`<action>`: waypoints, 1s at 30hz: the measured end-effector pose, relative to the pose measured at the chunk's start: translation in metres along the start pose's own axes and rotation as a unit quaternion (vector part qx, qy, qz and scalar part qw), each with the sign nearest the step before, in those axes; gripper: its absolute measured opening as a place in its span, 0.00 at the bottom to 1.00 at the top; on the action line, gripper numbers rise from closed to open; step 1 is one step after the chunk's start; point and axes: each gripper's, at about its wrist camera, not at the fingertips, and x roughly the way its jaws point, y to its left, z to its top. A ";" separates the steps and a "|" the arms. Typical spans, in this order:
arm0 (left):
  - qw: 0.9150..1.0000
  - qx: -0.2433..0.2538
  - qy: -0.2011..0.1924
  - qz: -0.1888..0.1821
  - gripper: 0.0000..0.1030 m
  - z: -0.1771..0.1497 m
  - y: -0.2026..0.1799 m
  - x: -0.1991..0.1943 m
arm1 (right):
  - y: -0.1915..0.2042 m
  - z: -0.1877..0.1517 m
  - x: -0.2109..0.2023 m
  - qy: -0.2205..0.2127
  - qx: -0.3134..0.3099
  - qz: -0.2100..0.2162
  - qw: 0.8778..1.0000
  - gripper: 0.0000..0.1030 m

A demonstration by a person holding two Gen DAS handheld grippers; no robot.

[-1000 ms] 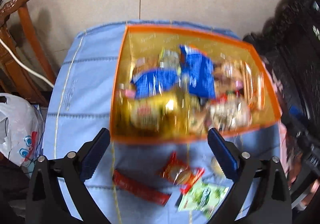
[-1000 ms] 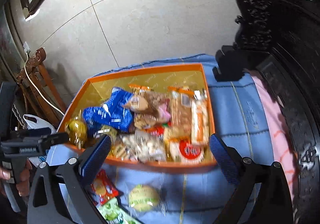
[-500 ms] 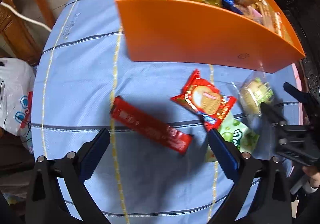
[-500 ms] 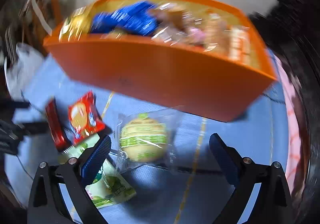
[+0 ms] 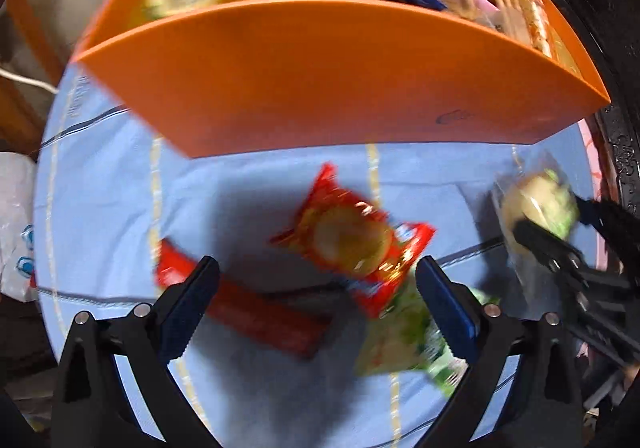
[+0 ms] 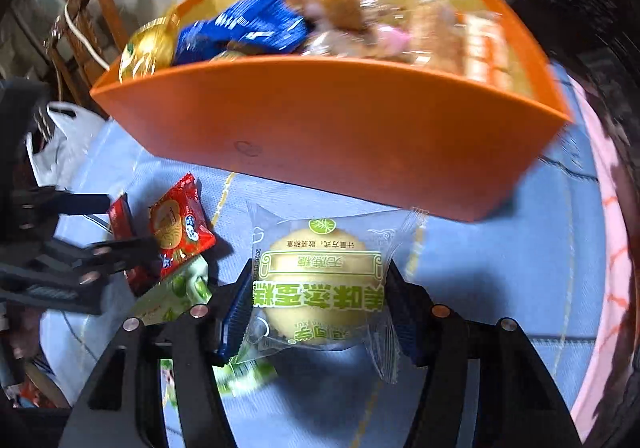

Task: Organize snacks
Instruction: 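Grasp the red biscuit pack with left tool while right tool grasps green-print bun, then drop the red biscuit pack and green-print bun into the box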

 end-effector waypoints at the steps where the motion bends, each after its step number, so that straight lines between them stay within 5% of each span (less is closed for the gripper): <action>1: 1.000 0.001 0.005 -0.003 0.93 0.002 -0.003 0.004 | -0.004 -0.002 -0.003 0.000 0.005 -0.001 1.000 0.60; 5: 0.999 0.020 0.032 -0.003 0.91 0.006 -0.011 0.033 | -0.019 -0.011 -0.009 0.007 0.024 -0.002 1.000 0.60; 8: 0.999 0.039 0.016 0.010 0.85 0.003 -0.012 0.038 | -0.024 -0.017 -0.012 0.009 0.031 -0.004 0.999 0.60; 12: 0.999 0.032 -0.002 0.031 0.29 0.001 0.001 0.030 | -0.015 -0.015 -0.013 0.008 0.021 0.001 1.000 0.60; 21: 0.999 -0.016 -0.044 -0.015 0.27 -0.027 0.052 -0.017 | 0.019 0.005 -0.039 -0.020 -0.025 0.030 0.999 0.60; 30: 0.993 -0.015 -0.106 -0.048 0.28 -0.024 0.040 -0.091 | 0.026 0.032 -0.092 -0.084 -0.031 0.065 0.994 0.60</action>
